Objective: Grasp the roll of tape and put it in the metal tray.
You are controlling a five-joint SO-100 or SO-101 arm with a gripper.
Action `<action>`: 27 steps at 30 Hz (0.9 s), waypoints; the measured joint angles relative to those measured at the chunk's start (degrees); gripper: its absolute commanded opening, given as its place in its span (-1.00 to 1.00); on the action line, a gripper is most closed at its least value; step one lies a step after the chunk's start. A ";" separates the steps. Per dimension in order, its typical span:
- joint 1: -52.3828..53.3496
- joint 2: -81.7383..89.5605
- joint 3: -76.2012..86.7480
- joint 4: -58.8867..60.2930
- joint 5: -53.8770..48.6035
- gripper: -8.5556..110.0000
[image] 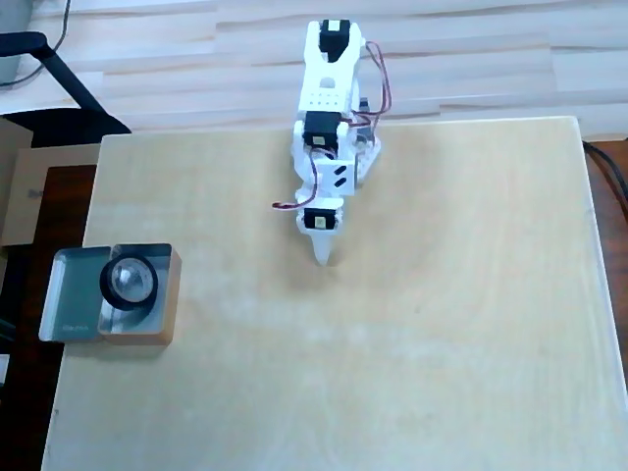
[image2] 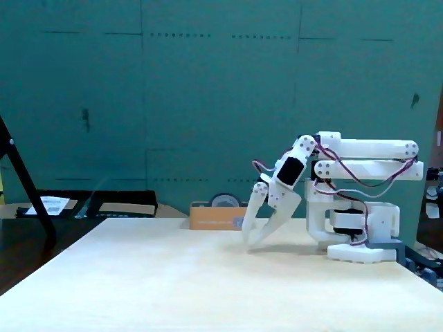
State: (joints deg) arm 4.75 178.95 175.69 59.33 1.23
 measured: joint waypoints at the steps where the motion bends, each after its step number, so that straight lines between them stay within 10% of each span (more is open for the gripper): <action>1: 0.00 0.00 0.00 0.00 0.00 -0.86; 27: 0.00 0.00 0.00 0.00 -2.46 -0.86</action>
State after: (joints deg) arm 4.75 178.95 175.69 59.33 -1.23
